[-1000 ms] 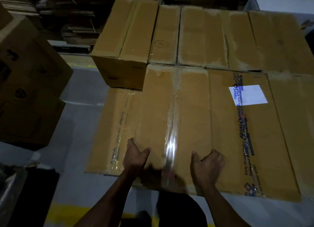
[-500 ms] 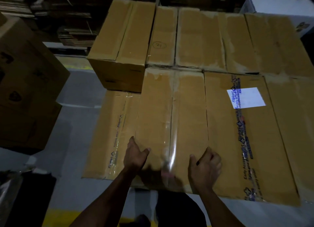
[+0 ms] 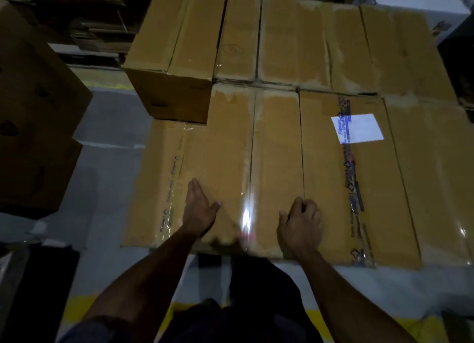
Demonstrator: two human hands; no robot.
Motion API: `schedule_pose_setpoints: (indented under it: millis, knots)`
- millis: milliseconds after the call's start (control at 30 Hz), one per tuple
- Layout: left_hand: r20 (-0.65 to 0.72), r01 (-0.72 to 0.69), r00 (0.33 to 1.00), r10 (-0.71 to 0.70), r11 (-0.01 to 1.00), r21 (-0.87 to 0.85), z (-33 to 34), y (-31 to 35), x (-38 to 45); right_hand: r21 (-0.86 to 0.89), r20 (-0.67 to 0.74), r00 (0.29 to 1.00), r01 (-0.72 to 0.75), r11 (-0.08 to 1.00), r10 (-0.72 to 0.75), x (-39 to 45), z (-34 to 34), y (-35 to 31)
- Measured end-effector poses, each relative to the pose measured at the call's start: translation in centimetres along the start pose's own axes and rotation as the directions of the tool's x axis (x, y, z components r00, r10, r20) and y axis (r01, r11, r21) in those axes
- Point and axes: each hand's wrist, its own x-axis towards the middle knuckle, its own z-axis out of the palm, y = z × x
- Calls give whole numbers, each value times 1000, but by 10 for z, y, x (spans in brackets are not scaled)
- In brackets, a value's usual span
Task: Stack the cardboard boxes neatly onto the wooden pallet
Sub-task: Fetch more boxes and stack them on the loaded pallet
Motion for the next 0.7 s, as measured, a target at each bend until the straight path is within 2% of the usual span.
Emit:
schedule_pose_setpoints:
  millis: [167, 267, 367, 467, 700]
  knots:
    - [111, -213, 976, 186, 919, 333, -7, -20, -36, -70, 215, 953, 235, 969, -215, -18, -17, 35]
    - [211, -287, 954, 211, 844, 454, -11, -35, -65, 35, 345, 909, 238, 971, -235, -35, -21, 48]
    - [284, -352, 930, 231, 779, 519, -12, -49, -83, 65, 404, 883, 233, 970, -239, -50, -19, 58]
    - [311, -374, 922, 230, 734, 567, -12, -55, -91, 13, 383, 891, 261, 965, -246, -61, -12, 66]
    - [249, -394, 919, 307, 679, 619, -18, -46, -94, -40, 218, 932, 305, 952, -290, -65, 0, 67]
